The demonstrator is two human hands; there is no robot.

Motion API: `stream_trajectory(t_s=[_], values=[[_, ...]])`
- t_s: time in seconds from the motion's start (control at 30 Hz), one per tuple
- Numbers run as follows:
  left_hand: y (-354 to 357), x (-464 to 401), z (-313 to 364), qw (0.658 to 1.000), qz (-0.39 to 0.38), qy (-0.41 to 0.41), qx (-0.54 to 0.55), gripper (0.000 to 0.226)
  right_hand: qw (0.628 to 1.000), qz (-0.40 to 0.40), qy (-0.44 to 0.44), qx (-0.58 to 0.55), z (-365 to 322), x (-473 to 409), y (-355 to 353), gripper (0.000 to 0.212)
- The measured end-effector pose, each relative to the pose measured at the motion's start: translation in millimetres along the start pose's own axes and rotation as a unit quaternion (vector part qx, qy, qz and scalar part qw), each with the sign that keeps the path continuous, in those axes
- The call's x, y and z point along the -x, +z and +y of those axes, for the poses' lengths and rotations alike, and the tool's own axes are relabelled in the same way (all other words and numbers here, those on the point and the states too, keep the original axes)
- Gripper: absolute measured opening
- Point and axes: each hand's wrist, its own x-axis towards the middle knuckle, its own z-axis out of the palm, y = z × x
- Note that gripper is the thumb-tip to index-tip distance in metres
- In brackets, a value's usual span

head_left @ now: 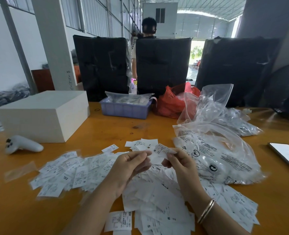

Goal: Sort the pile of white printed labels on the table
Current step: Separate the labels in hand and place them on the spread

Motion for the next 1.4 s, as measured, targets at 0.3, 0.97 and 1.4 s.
stream_trajectory(t_s=[0.3, 0.97, 1.4], values=[[-2.4, -1.4, -1.2, 1.000, -0.016, -0.007, -0.017, 0.027, 0.998, -0.019, -0.025, 0.054, 2.9, -0.6, -2.2, 0.019], [0.8, -3.5, -4.7, 0.993, 0.015, -0.003, -0.117, 0.007, 0.988, -0.104, 0.052, 0.100, -0.3, 3.0, -0.1, 0.045], [2.8, -6.4, -10.9, 0.977, 0.054, 0.056, -0.197, 0.015, 0.990, -0.040, -0.022, 0.130, 10.4, 1.5, 9.3, 0.018]])
